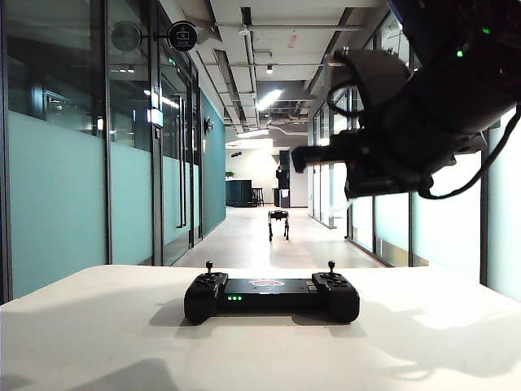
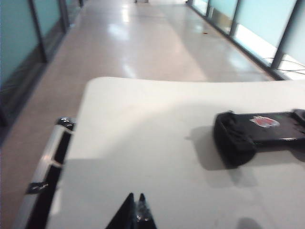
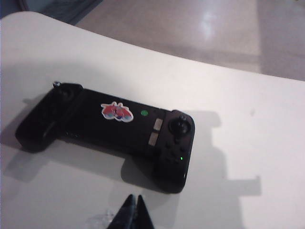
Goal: Push the left joystick on the remote control sitting on the white table forward to make the robot dog walk in a straight line until it approaches the door.
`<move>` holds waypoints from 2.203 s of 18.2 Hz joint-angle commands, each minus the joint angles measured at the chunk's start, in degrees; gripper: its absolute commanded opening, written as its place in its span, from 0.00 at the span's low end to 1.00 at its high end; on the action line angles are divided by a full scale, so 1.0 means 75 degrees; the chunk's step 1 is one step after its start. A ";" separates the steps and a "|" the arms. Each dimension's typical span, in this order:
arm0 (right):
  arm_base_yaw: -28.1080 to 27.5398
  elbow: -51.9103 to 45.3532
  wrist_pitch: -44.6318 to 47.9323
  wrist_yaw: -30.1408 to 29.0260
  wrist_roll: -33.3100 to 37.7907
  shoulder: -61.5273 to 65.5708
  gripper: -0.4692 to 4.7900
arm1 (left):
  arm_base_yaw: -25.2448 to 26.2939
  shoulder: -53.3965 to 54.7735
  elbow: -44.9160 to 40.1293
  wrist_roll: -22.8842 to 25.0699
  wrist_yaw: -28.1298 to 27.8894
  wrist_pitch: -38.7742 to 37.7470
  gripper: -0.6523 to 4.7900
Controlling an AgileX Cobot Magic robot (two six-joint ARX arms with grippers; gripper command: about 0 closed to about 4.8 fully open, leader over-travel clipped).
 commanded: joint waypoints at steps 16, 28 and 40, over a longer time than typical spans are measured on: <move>0.0052 -0.1641 -0.0816 -0.0096 -0.0192 -0.2929 0.09 | 0.0009 0.0023 -0.0073 0.0009 0.0192 -0.0163 0.11; 0.0032 -0.2801 -0.1445 -0.0484 -0.0239 -0.5642 0.09 | 0.0009 0.0023 -0.0073 0.0009 0.0192 -0.0163 0.11; -0.1026 -0.3529 -0.2393 -0.1244 -0.0367 -0.7866 0.09 | 0.0009 0.0023 -0.0073 0.0009 0.0195 -0.0163 0.11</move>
